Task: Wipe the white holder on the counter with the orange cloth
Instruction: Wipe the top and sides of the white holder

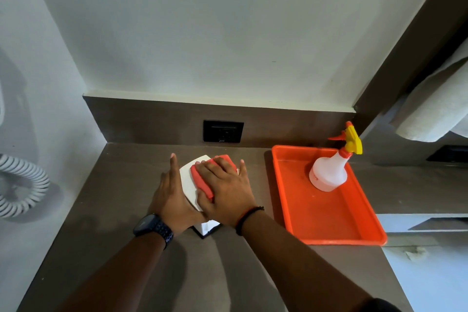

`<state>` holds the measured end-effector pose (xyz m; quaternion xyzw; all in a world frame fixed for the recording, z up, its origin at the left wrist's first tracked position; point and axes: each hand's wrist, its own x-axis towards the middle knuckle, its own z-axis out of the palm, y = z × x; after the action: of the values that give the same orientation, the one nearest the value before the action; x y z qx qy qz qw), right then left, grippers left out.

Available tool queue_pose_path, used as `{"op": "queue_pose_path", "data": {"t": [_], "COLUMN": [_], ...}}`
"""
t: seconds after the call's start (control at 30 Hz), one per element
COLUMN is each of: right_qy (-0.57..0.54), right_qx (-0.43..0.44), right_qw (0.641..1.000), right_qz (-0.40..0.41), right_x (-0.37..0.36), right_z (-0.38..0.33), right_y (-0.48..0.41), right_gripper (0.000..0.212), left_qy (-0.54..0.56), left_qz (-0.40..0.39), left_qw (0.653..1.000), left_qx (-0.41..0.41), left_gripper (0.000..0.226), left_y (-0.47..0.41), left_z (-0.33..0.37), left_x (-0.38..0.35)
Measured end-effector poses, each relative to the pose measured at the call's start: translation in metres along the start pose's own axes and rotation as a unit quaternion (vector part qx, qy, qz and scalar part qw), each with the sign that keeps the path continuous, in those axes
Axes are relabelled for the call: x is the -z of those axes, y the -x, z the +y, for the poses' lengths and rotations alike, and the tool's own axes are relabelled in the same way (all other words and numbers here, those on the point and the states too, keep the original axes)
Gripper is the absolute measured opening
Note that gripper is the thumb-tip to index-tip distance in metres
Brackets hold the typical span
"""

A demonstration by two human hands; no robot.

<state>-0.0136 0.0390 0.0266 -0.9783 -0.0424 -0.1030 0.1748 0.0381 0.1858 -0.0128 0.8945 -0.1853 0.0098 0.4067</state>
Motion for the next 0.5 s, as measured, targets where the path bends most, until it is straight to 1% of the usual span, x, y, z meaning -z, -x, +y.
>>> {"op": "queue_pose_path", "data": {"t": [0.07,0.17,0.27,0.33,0.43,0.47,0.5], "right_qy": [-0.024,-0.019,-0.018,-0.018,-0.012,-0.014,-0.041], "right_qx": [-0.019,-0.023,0.014,0.055,0.115,0.114,0.091], "right_qw": [0.999,1.0,0.999,0.997,0.992,0.992,0.993], "right_qz": [-0.008,0.005,0.024,0.04,0.041,0.043,0.056], "right_x": [0.003,0.004,0.001,0.003,0.007,0.007,0.006], "right_z": [-0.001,-0.011,-0.012,-0.005,0.011,0.017,0.021], "right_y": [-0.004,-0.011,-0.008,-0.002,0.007,0.009,0.01], "right_gripper": [0.058,0.055,0.051,0.05,0.052,0.052,0.051], "left_qy": [-0.006,-0.018,-0.031,-0.033,-0.037,-0.044,-0.051], "left_qz": [-0.004,-0.007,0.002,0.014,0.035,0.046,0.062], "left_qw": [1.0,1.0,0.999,0.998,0.997,0.996,0.994], "left_qx": [0.002,0.016,0.034,0.043,0.053,0.057,0.067], "left_gripper": [0.153,0.153,0.149,0.145,0.146,0.147,0.147], "left_y": [0.001,0.003,0.006,0.009,0.012,0.014,0.017], "left_z": [0.002,0.002,0.003,0.006,0.013,0.017,0.023], "left_x": [0.0,0.002,0.001,0.0,-0.002,-0.004,-0.009]}}
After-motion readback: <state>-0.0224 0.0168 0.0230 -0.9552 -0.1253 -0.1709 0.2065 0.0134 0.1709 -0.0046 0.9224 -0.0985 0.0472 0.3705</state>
